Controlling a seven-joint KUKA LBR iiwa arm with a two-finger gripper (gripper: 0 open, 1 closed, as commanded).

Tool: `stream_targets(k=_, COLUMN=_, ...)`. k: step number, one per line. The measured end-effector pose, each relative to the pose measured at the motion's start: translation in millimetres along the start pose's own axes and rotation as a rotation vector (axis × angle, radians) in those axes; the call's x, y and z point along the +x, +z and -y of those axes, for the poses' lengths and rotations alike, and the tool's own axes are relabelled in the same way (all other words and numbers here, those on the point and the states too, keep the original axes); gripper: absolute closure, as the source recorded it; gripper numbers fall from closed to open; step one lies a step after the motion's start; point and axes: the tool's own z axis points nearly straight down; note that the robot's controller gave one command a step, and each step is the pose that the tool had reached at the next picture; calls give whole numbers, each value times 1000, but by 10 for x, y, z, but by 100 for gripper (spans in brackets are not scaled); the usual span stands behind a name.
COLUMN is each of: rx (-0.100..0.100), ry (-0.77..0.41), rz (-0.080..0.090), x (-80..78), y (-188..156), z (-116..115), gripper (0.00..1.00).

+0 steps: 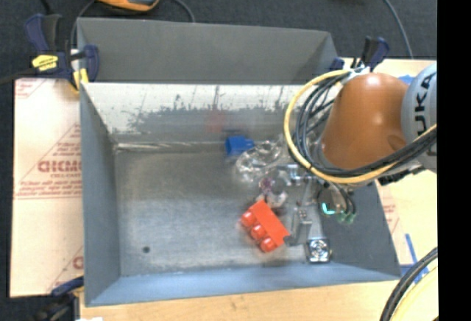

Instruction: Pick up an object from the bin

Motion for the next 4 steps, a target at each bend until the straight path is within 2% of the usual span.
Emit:
stream_targets(k=1, rx=0, ry=-2, rz=5, x=-8, y=-27, z=0, gripper=100)
stream_targets(k=2, rx=1, ry=-3, rz=5, x=-8, y=-27, z=0, gripper=0)
stream_targets(k=3, rx=-1, ry=159, rz=0, x=30, y=960, z=454, gripper=0)
stream_targets(k=4, rx=-2, ry=146, rz=17, x=165, y=1244, z=-109, gripper=0)
